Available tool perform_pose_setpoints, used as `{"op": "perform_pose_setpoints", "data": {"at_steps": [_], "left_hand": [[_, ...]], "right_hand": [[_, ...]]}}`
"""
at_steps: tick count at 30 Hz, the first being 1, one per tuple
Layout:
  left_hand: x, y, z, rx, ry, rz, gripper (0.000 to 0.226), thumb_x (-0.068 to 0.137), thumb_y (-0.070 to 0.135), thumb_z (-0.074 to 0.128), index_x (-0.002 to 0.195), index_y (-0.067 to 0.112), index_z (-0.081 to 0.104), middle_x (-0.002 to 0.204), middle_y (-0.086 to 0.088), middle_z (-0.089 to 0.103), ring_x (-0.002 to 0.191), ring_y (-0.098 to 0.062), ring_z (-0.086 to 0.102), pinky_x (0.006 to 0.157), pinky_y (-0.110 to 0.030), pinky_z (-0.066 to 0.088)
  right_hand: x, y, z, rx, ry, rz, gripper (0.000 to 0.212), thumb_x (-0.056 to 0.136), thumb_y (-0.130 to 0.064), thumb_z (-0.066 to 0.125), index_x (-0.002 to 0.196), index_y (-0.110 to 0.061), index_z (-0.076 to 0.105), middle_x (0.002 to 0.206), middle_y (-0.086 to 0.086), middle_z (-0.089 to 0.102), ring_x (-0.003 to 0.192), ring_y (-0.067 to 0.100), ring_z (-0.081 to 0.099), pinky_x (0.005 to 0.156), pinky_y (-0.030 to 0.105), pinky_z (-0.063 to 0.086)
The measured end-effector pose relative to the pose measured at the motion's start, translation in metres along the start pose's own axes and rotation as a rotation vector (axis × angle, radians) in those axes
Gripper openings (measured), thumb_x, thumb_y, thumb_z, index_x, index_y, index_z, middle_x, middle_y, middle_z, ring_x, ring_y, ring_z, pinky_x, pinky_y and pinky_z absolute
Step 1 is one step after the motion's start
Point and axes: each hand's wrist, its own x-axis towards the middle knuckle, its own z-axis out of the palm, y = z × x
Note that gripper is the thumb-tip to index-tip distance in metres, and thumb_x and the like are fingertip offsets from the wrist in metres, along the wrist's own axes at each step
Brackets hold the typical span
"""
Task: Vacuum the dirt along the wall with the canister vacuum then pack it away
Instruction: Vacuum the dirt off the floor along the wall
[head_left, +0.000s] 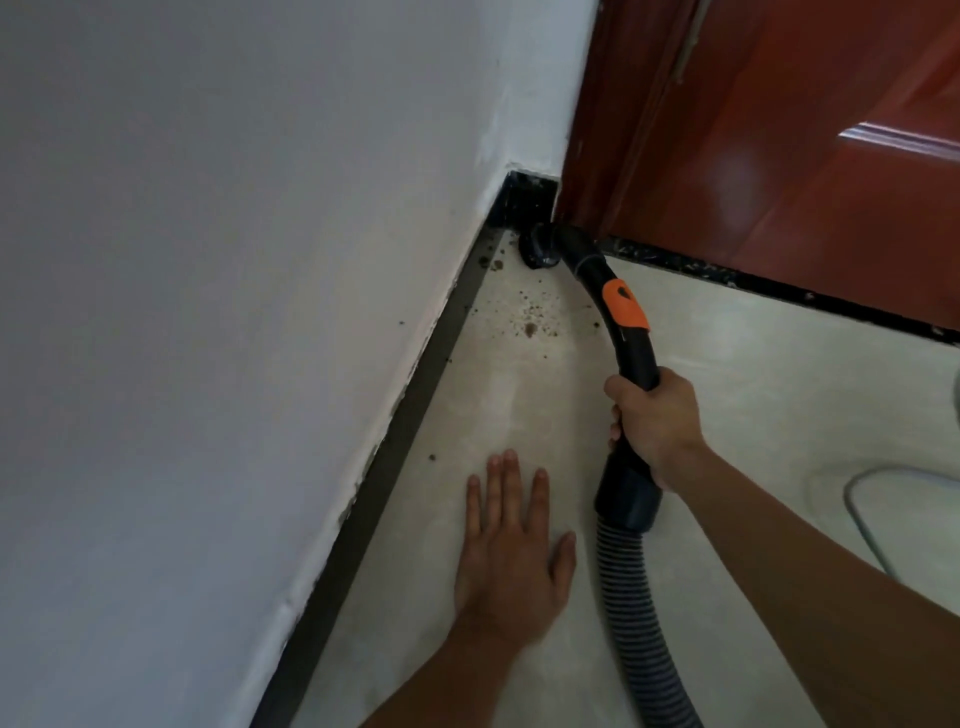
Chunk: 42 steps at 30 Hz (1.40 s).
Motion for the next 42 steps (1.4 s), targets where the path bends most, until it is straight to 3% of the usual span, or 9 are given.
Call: {"op": "perform_pose_setpoints", "data": {"at_steps": [10,15,18,23,30,42], "left_hand": [[-0.001,-0.002,0.004,0.01,0.03,0.014,0.068,0.093,0.052,0.039,0.145,0.01,0.04,0.154,-0.023,0.028,0.145,-0.036,0.023,0.112,-0.05,0.013],[-0.002,-0.002,0.003,0.007,0.038,0.005,0.067,0.096,0.053,0.032,0.147,0.01,0.037,0.155,-0.022,0.023,0.146,-0.035,0.018,0.113,-0.049,0.012],[-0.002,-0.002,0.004,0.007,0.046,0.009,0.066,0.095,0.051,0.035,0.146,0.009,0.039,0.154,-0.023,0.026,0.146,-0.035,0.021,0.113,-0.049,0.014],[-0.002,-0.003,0.006,0.027,0.071,0.012,0.066,0.093,0.05,0.038,0.145,0.009,0.039,0.154,-0.024,0.027,0.145,-0.035,0.022,0.113,-0.049,0.015],[-0.001,-0.003,0.006,0.02,0.07,0.01,0.067,0.093,0.05,0.038,0.146,0.009,0.039,0.154,-0.023,0.026,0.146,-0.035,0.019,0.113,-0.049,0.015],[-0.002,-0.002,0.006,0.018,0.079,0.003,0.066,0.096,0.051,0.033,0.149,0.011,0.034,0.157,-0.021,0.02,0.148,-0.032,0.012,0.115,-0.047,0.01]], "right_hand": [[-0.001,-0.008,0.015,-0.058,-0.034,-0.039,0.02,0.086,-0.018,0.064,0.101,-0.006,0.058,0.071,0.013,0.061,0.047,0.022,0.055,0.051,0.033,0.052],[-0.009,-0.009,0.014,-0.105,-0.101,-0.048,0.015,0.086,-0.018,0.065,0.096,-0.01,0.056,0.071,0.013,0.061,0.048,0.022,0.056,0.052,0.034,0.054],[-0.005,-0.01,-0.008,-0.144,-0.111,-0.043,0.012,0.087,-0.017,0.065,0.093,-0.013,0.056,0.07,0.012,0.06,0.05,0.023,0.056,0.052,0.035,0.053],[0.004,0.005,-0.08,-0.171,0.019,-0.003,0.012,0.086,-0.014,0.066,0.091,-0.007,0.058,0.065,0.014,0.057,0.047,0.025,0.052,0.054,0.037,0.051],[-0.042,0.041,-0.147,-0.132,0.08,0.06,0.011,0.089,-0.003,0.062,0.083,-0.004,0.053,0.058,0.014,0.05,0.041,0.023,0.046,0.049,0.037,0.047],[-0.051,0.026,-0.071,-0.009,-0.102,0.036,0.01,0.088,-0.005,0.063,0.084,-0.005,0.054,0.057,0.01,0.053,0.041,0.022,0.048,0.045,0.032,0.047]]}}
